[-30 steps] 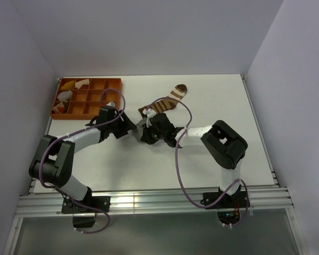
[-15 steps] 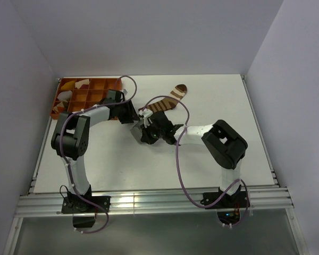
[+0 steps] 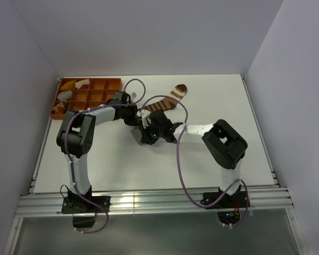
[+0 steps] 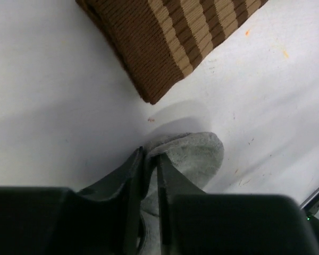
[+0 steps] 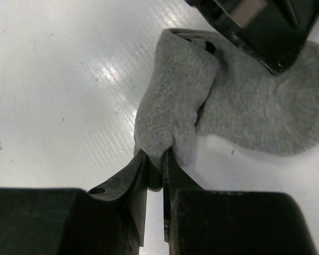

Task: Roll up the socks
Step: Roll the sock at the center of the board.

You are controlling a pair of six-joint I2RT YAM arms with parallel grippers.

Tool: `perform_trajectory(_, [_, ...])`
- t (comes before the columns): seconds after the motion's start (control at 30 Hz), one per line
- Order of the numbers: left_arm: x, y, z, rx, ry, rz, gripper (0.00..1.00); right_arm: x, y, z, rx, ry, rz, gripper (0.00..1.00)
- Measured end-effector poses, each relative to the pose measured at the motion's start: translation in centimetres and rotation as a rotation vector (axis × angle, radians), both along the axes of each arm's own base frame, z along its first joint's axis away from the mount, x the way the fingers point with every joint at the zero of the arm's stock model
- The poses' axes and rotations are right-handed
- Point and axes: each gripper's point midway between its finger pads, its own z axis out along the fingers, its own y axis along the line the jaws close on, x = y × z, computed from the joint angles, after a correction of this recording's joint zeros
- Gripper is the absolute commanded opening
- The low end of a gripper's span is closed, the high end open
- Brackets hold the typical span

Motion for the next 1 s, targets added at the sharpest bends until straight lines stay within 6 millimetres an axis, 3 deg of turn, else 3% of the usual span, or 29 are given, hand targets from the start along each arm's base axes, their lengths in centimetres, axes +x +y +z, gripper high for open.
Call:
perform_trajectory(0.2, [-0.2, -1.2, -0.3, -0.011, -0.012, -0.057, 0.06, -0.6, 0.4, 0.4, 0.004, 0.047, 0.094, 0.00])
perform_trajectory(0.3, [-0.8, -2.3, -0.2, -0.030, -0.018, -0.103, 0.06, -0.8, 0.2, 0.4, 0.022, 0.097, 0.128, 0.00])
perform_trajectory(0.5, [-1.6, -4.2, -0.2, -0.064, -0.035, -0.168, 0.07, 0.0, -1.0, 0.1, 0.080, 0.213, 0.131, 0.00])
perform_trajectory(0.87, [-1.4, -4.6, -0.1, -0.073, -0.075, -0.195, 0.11, 1.2, -2.9, -0.5, 0.178, 0.434, -0.020, 0.00])
perform_trajectory(1.0, [-1.3, -4.6, -0.1, -0.075, -0.087, -0.193, 0.18, 1.6, -3.5, -0.9, 0.199, 0.509, -0.079, 0.00])
